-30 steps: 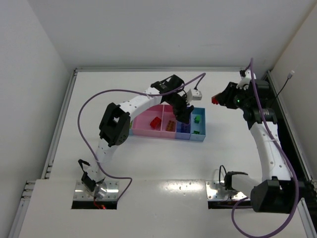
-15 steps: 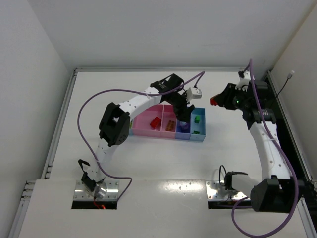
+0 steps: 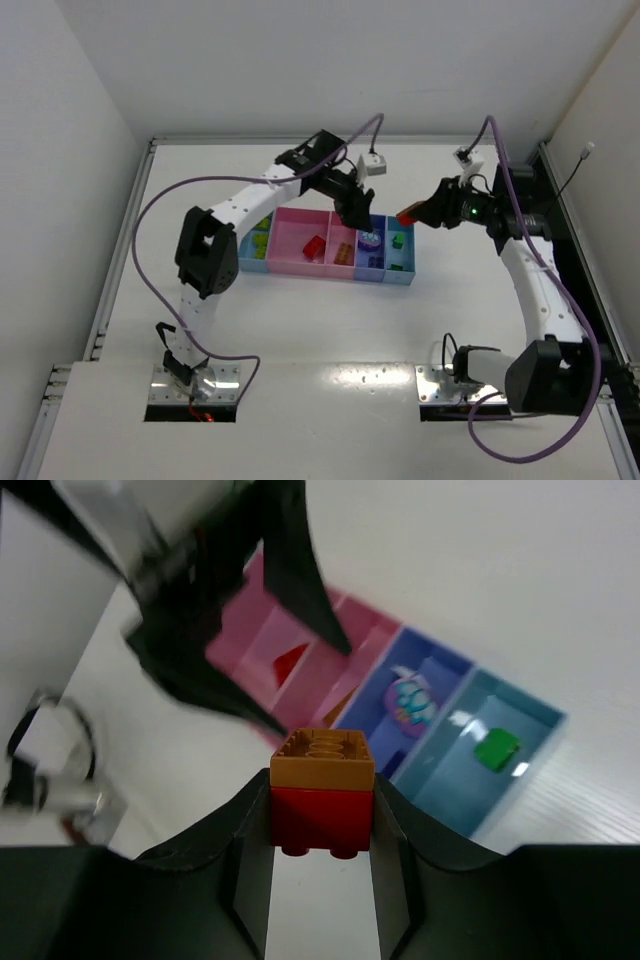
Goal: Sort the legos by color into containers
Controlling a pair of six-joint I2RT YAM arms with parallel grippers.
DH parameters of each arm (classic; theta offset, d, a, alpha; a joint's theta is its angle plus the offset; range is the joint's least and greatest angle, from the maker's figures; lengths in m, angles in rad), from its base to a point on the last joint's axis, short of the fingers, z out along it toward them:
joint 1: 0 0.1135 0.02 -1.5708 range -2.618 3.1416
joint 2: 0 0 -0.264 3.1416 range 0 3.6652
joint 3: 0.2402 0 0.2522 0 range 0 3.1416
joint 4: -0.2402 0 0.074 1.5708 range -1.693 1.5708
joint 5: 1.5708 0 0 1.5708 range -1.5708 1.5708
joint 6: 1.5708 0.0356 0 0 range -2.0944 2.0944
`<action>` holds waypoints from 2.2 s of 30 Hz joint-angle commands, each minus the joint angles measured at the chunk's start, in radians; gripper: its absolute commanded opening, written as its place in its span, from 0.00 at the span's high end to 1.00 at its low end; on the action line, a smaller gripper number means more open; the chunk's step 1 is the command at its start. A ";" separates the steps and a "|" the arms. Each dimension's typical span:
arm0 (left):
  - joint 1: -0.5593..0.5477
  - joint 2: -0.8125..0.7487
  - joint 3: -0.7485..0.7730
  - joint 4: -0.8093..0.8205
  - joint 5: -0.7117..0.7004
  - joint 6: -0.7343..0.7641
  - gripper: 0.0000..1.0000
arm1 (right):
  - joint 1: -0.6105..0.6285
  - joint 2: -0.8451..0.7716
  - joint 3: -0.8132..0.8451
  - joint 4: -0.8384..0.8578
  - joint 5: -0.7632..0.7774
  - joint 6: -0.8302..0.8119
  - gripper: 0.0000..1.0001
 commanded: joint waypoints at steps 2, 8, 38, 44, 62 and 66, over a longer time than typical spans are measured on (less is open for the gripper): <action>0.102 -0.201 -0.016 0.040 0.222 -0.091 0.24 | -0.012 0.080 0.043 -0.102 -0.394 -0.221 1.00; 0.192 -0.290 -0.103 0.090 0.464 -0.217 0.24 | -0.023 0.158 0.110 -0.223 -0.559 -0.419 1.00; 0.093 -0.321 -0.296 0.641 0.622 -0.716 0.22 | 0.160 0.198 0.104 0.150 -0.705 -0.050 1.00; 0.084 -0.301 -0.331 0.835 0.631 -0.908 0.27 | 0.160 0.198 0.113 0.159 -0.686 -0.050 1.00; 0.045 -0.261 -0.450 1.422 0.673 -1.357 0.37 | 0.178 0.217 0.141 0.168 -0.668 -0.050 1.00; 0.045 -0.261 -0.459 1.422 0.673 -1.357 0.38 | 0.178 0.226 0.141 0.168 -0.658 -0.050 1.00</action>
